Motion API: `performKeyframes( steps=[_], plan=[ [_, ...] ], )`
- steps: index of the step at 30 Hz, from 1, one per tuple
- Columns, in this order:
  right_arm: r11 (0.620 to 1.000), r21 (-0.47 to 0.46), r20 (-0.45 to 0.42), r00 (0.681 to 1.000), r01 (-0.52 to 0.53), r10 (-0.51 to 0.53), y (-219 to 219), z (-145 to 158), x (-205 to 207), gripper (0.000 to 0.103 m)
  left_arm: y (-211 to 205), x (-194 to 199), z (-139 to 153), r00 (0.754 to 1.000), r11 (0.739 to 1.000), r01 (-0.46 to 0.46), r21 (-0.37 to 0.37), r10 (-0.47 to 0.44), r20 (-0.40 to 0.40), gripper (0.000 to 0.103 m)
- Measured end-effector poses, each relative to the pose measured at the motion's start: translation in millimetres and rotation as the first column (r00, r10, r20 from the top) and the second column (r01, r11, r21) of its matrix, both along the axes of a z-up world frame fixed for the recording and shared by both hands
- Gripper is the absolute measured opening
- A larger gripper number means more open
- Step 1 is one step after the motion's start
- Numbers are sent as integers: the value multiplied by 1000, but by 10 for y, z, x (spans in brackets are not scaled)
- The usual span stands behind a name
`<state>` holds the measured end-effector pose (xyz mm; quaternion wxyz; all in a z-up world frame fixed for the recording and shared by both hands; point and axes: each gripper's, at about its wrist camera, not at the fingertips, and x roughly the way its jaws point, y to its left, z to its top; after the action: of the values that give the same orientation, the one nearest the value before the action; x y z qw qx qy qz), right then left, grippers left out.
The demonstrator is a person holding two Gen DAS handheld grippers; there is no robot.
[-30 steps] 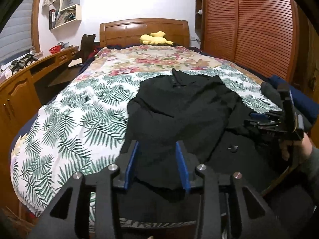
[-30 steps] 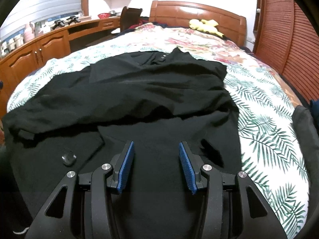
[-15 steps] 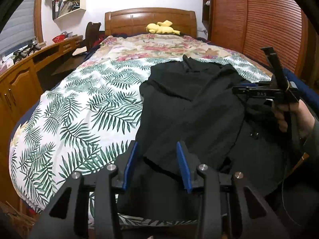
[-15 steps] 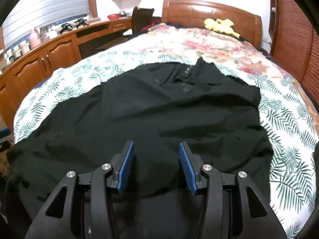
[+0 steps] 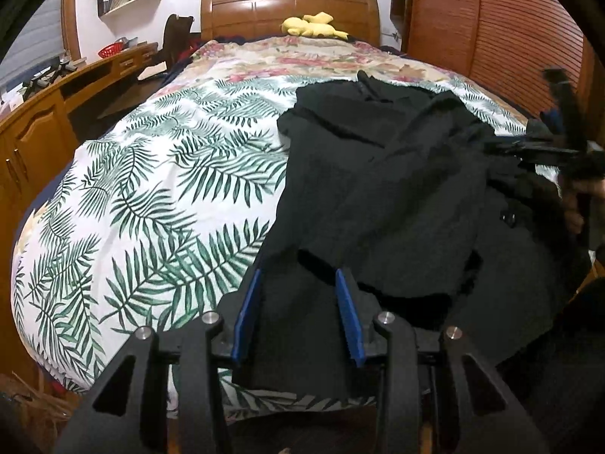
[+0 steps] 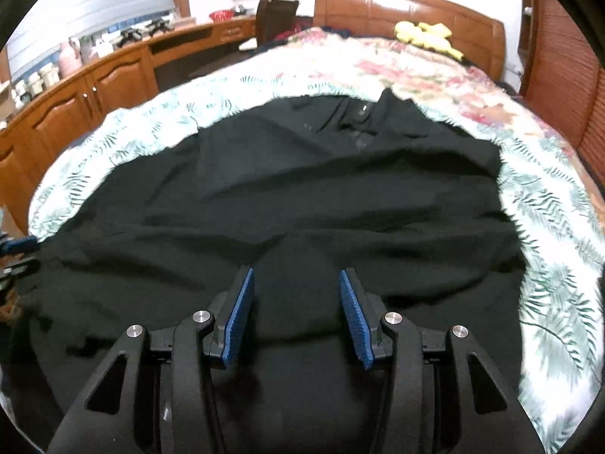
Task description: Fold large clothes
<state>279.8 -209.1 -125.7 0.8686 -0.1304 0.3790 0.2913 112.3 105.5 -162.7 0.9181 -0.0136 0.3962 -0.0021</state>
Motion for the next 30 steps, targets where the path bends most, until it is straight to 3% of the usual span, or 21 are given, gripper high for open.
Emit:
performKeyframes(
  steps=[4, 8, 11, 13, 21, 30],
  plan=[
    [1000, 13, 40, 999, 14, -14, -342, 114, -380, 47, 6, 17, -69, 1000, 1000, 6, 4, -6, -18, 39],
    [998, -27, 44, 997, 63, -62, -664, -4, -691, 47, 7, 67, -131, 999, 1000, 10, 5, -9, -37, 40],
    [994, -47, 40, 994, 100, -98, -853, -100, -849, 47, 40, 104, -158, 999, 1000, -7, 0, 7, -43, 48],
    [991, -40, 26, 992, 126, -125, -983, -127, -932, 47, 87, 141, -181, 998, 999, -33, 8, 33, -56, 58],
    [976, -64, 26, 978, 208, -207, -1413, -120, -1136, 48, 200, 209, -229, 996, 998, -56, -20, 54, -70, 65],
    [952, -87, -50, 953, 292, -297, -1780, -289, -1243, 50, 184, 164, -217, 997, 999, -44, -25, 43, -57, 65]
  ],
)
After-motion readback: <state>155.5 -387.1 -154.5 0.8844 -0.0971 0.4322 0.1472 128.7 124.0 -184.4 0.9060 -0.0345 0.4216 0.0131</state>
